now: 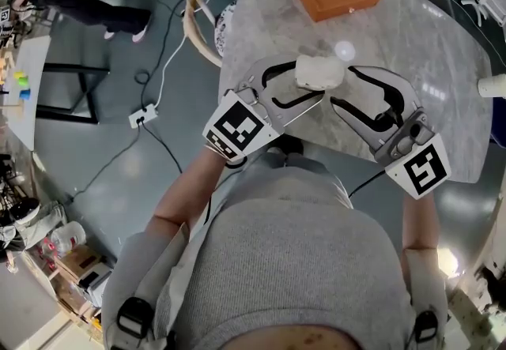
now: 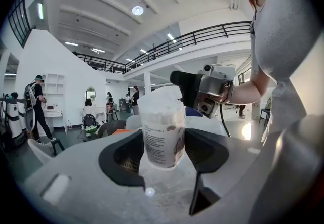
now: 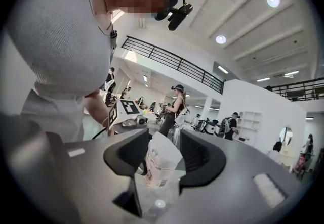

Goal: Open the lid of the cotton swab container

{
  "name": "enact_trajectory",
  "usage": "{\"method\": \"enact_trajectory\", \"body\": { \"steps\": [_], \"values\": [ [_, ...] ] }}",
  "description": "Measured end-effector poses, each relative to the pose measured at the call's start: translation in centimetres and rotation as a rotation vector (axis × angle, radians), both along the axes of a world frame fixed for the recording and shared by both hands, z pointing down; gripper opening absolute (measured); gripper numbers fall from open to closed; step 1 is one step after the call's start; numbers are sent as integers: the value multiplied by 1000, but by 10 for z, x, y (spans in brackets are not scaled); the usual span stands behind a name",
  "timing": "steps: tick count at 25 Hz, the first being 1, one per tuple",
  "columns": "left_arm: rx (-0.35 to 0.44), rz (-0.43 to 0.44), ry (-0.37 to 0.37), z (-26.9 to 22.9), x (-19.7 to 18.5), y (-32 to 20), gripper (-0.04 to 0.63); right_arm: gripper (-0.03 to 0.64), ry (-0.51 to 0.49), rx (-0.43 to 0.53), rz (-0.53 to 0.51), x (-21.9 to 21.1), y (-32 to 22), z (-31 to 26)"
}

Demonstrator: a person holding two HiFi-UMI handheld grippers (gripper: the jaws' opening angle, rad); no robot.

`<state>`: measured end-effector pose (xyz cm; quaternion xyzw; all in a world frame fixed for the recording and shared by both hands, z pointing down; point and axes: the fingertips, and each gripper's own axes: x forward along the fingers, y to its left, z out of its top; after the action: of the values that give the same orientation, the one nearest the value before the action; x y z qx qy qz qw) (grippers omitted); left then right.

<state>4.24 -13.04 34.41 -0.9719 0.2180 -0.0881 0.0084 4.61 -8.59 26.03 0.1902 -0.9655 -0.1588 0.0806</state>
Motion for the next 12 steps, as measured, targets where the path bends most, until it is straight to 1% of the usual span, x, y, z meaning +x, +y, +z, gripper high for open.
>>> {"method": "enact_trajectory", "body": {
  "steps": [5,8,10,12],
  "values": [
    [13,23,7,-5,3,2,252,209,51,-1,-112,-6,-2,-1],
    [24,41,8,-8,6,5,252,259,31,-85,-163,-5,-6,-1],
    [29,51,10,-10,8,9,252,268,7,-123,-191,-5,-7,-4],
    [31,56,15,-12,9,11,252,273,14,-136,-221,-7,-6,-4]
  ]
}}
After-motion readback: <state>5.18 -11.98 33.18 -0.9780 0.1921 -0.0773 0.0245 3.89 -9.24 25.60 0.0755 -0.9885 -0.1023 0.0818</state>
